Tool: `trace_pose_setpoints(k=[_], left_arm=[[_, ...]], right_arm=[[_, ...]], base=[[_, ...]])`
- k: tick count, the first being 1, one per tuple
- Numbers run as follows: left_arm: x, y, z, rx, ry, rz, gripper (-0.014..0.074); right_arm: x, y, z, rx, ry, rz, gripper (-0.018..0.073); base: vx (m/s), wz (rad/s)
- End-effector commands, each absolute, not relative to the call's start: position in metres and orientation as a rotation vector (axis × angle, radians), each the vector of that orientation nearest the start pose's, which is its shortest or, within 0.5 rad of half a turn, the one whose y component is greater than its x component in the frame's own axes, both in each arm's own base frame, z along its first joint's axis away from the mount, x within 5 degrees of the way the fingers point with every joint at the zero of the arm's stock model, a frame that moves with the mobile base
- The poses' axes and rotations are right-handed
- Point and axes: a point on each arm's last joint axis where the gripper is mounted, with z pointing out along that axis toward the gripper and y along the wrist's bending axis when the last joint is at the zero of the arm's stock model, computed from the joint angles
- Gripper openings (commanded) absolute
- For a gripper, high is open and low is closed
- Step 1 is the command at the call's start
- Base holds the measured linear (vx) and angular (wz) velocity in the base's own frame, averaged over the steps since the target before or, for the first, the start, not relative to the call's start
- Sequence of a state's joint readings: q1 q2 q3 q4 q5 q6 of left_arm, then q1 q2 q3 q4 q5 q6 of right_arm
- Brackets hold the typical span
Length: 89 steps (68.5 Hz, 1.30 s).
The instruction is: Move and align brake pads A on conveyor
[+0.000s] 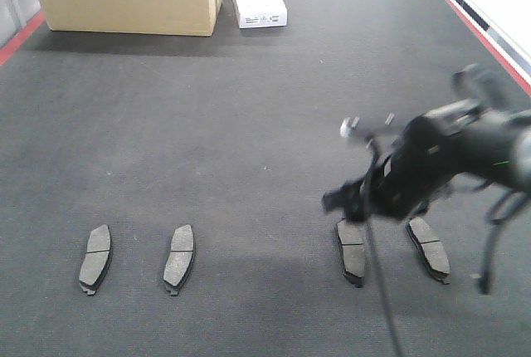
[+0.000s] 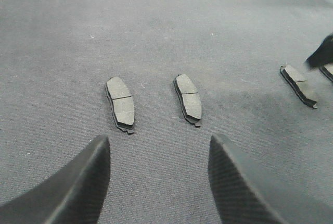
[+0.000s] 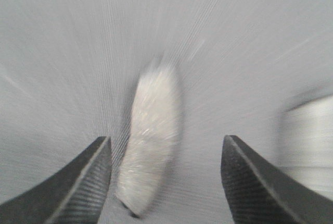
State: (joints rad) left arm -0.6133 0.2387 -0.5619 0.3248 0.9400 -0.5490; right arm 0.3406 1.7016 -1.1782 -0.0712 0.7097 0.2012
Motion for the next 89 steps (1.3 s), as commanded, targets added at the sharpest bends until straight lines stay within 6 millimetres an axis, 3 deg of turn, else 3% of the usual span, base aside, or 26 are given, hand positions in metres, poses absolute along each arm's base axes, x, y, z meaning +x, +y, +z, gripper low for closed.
trace_pose_setpoints(k=[1, 15, 25, 50, 64, 76, 89], left_arm=[[0.043, -0.002, 0.315, 0.115, 2.008, -0.354, 0.0417], [0.043, -0.002, 0.315, 0.115, 2.008, -0.354, 0.0417], [0.043, -0.002, 0.315, 0.115, 2.008, -0.354, 0.0417], [0.044, -0.002, 0.318, 0.124, 1.966, -0.355, 0.0417], [0.044, -0.002, 0.318, 0.124, 1.967, -0.354, 0.0417], [0.044, -0.002, 0.319, 0.124, 1.965, -0.355, 0.0417], [0.045, -0.001, 0.318, 0.125, 1.970, -0.332, 0.0417]], right_arm=[[0.318, 0.101, 0.291, -0.243, 2.494, 0.047, 0.0449], [0.269, 0.078, 0.365, -0.246, 2.278, -0.008, 0.0449], [0.231, 0.063, 0.390, -0.243, 2.159, -0.013, 0.0449], [0.117, 0.024, 0.377, -0.213, 1.915, 0.050, 0.0449], [0.063, 0.005, 0.349, -0.188, 1.795, 0.076, 0.0449], [0.033, -0.004, 0.321, -0.183, 1.672, 0.097, 0.0449], [0.018, -0.006, 0.298, -0.173, 1.548, 0.160, 0.0449]], base=[[0.00, 0.00], [0.00, 0.00], [0.00, 0.00], [0.00, 0.00], [0.00, 0.00], [0.00, 0.00], [0.00, 0.00]])
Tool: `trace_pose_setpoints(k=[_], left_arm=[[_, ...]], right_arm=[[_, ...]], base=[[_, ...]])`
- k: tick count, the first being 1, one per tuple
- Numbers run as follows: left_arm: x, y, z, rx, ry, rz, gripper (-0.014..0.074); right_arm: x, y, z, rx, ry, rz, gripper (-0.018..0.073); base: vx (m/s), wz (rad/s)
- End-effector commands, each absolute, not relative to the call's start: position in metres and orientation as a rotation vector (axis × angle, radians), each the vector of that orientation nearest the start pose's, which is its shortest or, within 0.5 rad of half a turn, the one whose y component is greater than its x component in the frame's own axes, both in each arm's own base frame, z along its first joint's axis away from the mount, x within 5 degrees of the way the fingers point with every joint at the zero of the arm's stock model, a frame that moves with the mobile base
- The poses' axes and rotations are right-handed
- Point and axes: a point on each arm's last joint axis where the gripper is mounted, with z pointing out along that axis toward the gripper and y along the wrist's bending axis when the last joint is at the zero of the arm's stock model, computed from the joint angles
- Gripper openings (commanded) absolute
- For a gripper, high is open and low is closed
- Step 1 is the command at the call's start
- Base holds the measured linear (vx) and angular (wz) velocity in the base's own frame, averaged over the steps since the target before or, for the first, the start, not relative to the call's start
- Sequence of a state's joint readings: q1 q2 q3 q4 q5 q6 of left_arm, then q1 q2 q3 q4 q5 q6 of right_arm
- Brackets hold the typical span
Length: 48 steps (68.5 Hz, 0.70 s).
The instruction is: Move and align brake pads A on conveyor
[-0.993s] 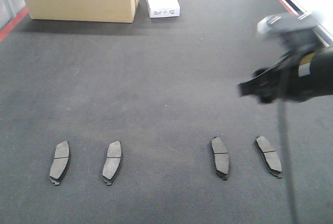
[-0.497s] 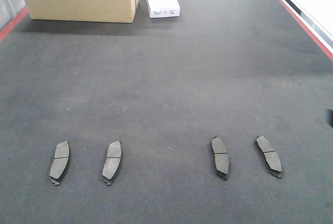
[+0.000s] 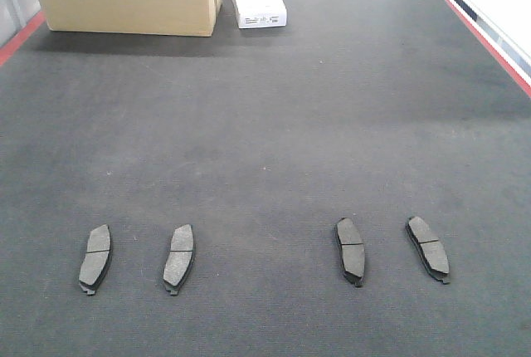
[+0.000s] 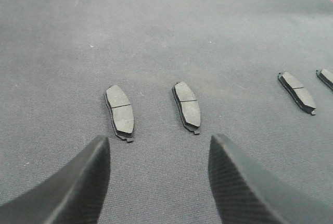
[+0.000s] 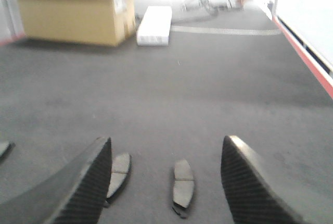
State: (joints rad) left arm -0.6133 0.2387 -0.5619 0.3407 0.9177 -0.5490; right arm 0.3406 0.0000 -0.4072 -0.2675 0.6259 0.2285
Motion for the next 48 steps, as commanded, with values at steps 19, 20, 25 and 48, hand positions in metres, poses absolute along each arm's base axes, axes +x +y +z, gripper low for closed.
trace_pose_setpoints(k=[19, 20, 25, 48], left_arm=[[0.0444, -0.0017, 0.3183, 0.192, 1.958, -0.300, 0.0304], [0.0444, -0.0017, 0.3183, 0.193, 1.958, -0.299, 0.0288], [0.0444, -0.0018, 0.3184, 0.194, 1.957, -0.299, 0.0153], [0.0451, -0.0032, 0.3213, 0.218, 1.920, -0.304, -0.0008]], right_arm=[[0.0263, -0.0026, 0.2920, -0.203, 1.575, 0.138, 0.0424], [0.0263, -0.0026, 0.2919, -0.204, 1.576, 0.137, 0.0414], [0.0263, -0.0025, 0.2919, -0.203, 1.576, 0.139, 0.0333], [0.0263, -0.0025, 0.2913, -0.201, 1.583, 0.142, -0.0012]], base=[[0.00, 0.00], [0.00, 0.00], [0.00, 0.00], [0.00, 0.00]])
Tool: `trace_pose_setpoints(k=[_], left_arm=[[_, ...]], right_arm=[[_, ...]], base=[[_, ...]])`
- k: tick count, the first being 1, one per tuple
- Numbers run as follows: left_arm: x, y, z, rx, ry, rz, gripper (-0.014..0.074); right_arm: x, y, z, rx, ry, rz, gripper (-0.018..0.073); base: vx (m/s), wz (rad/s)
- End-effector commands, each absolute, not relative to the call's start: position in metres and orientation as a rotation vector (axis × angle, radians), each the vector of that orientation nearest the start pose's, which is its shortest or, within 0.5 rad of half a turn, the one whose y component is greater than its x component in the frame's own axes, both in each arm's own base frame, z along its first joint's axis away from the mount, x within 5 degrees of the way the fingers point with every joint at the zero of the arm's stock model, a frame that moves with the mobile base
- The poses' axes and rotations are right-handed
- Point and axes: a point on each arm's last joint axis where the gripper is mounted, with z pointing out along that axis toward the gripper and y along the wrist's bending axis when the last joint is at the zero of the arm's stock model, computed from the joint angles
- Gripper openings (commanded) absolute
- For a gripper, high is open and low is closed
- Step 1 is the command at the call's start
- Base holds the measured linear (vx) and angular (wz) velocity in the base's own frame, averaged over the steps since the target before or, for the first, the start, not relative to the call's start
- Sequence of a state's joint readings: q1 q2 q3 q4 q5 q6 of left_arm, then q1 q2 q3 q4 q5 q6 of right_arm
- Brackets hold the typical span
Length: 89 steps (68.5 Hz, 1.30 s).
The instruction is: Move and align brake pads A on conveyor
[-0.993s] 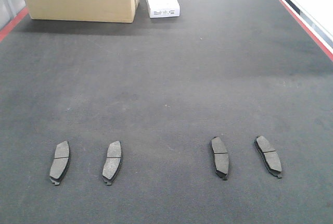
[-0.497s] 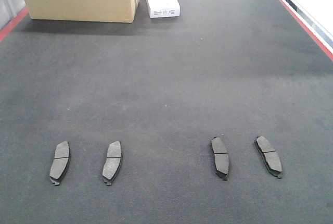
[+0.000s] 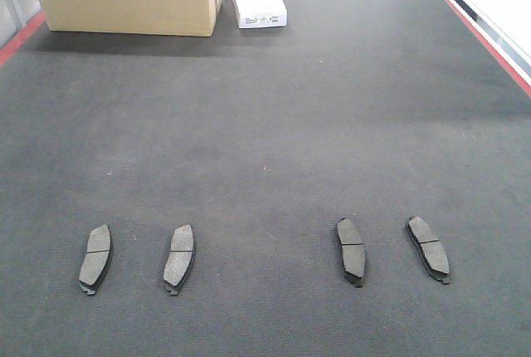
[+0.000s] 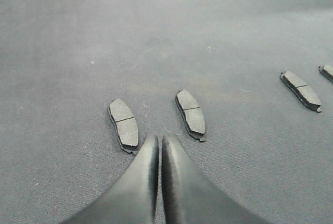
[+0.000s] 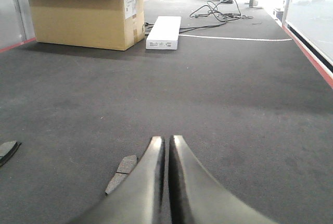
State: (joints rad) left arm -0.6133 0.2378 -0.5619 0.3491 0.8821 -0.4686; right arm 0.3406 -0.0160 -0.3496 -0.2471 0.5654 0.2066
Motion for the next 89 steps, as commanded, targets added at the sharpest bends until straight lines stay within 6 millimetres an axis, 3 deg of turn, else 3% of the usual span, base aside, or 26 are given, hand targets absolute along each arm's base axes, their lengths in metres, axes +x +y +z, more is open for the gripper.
trace_pose_setpoints(k=[1, 33, 45, 52, 63, 72, 89], left_arm=[[0.045, -0.003, 0.321, 0.217, 1.920, -0.303, -0.0008], [0.045, -0.003, 0.320, 0.217, 1.930, -0.297, -0.0007], [0.047, -0.005, 0.306, 0.204, 1.973, -0.277, -0.0006], [0.050, -0.008, 0.300, 0.173, 1.912, -0.267, -0.0006], [0.062, -0.019, 0.275, 0.213, 1.735, -0.265, -0.0006], [0.066, -0.017, 0.251, 0.107, 1.632, -0.273, -0.0006], [0.058, -0.007, 0.198, 0.064, 1.516, -0.122, -0.0006]], right_arm=[[0.026, -0.003, 0.291, -0.201, 1.584, 0.142, -0.0011], [0.026, -0.003, 0.291, -0.201, 1.584, 0.142, -0.0011], [0.026, -0.003, 0.291, -0.201, 1.584, 0.142, -0.0011], [0.026, -0.003, 0.291, -0.201, 1.585, 0.142, -0.0012], [0.026, -0.003, 0.291, -0.201, 1.585, 0.142, -0.0012], [0.026, -0.003, 0.291, -0.201, 1.585, 0.142, -0.0012], [0.026, -0.003, 0.291, -0.201, 1.585, 0.142, -0.0012]], base=[[0.00, 0.00], [0.00, 0.00], [0.00, 0.00], [0.00, 0.00], [0.00, 0.00], [0.00, 0.00], [0.00, 0.00]])
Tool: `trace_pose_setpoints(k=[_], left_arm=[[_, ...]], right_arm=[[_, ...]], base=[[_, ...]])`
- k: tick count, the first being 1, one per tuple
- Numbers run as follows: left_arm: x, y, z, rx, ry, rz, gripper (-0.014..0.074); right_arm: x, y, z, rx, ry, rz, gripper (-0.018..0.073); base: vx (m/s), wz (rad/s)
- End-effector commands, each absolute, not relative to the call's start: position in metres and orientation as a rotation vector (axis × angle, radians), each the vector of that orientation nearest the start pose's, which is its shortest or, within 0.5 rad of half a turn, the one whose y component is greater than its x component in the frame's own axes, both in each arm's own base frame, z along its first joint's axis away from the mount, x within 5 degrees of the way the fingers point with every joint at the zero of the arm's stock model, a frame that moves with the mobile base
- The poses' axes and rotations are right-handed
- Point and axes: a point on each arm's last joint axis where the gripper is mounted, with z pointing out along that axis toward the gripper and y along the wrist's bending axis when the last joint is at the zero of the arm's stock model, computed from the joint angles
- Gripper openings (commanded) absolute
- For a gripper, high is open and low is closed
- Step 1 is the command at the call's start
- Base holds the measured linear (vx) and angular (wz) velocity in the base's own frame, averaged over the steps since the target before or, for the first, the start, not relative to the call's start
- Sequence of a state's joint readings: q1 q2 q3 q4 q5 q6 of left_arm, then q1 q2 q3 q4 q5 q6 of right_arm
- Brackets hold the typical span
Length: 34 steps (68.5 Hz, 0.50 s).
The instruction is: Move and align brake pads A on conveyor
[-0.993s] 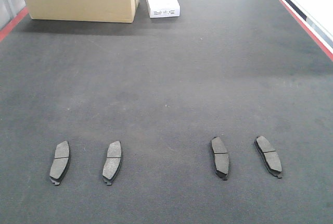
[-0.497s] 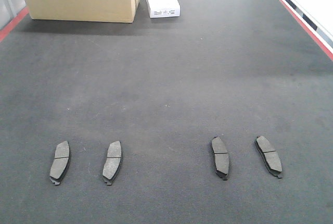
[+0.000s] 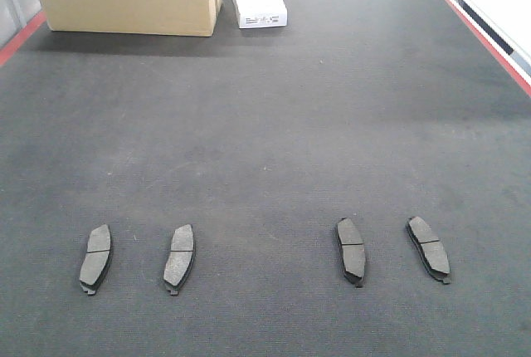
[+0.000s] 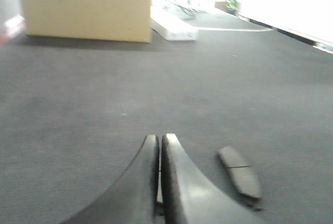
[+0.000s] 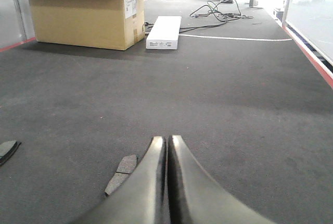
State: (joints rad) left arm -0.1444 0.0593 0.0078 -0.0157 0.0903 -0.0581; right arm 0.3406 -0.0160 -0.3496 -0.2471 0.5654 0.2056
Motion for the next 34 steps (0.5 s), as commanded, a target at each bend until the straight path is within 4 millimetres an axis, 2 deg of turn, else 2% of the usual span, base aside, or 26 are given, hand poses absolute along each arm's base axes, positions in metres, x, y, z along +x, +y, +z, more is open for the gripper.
trace_pose_setpoints(k=[1, 15, 34], left_arm=[[0.0571, -0.0065, 0.1968, 0.065, 1.529, -0.112, -0.0006], [0.0559, -0.0057, 0.1939, 0.109, 1.560, -0.057, -0.0006], [0.0559, -0.0058, 0.1939, 0.102, 1.560, -0.065, -0.0006]], right_arm=[[0.0263, -0.0025, 0.2911, -0.201, 1.585, 0.142, -0.0012], [0.0263, -0.0026, 0.2911, -0.201, 1.586, 0.140, -0.0012], [0.0264, -0.0030, 0.2898, -0.200, 1.600, 0.136, -0.0012]], base=[[0.00, 0.00], [0.00, 0.00], [0.00, 0.00]])
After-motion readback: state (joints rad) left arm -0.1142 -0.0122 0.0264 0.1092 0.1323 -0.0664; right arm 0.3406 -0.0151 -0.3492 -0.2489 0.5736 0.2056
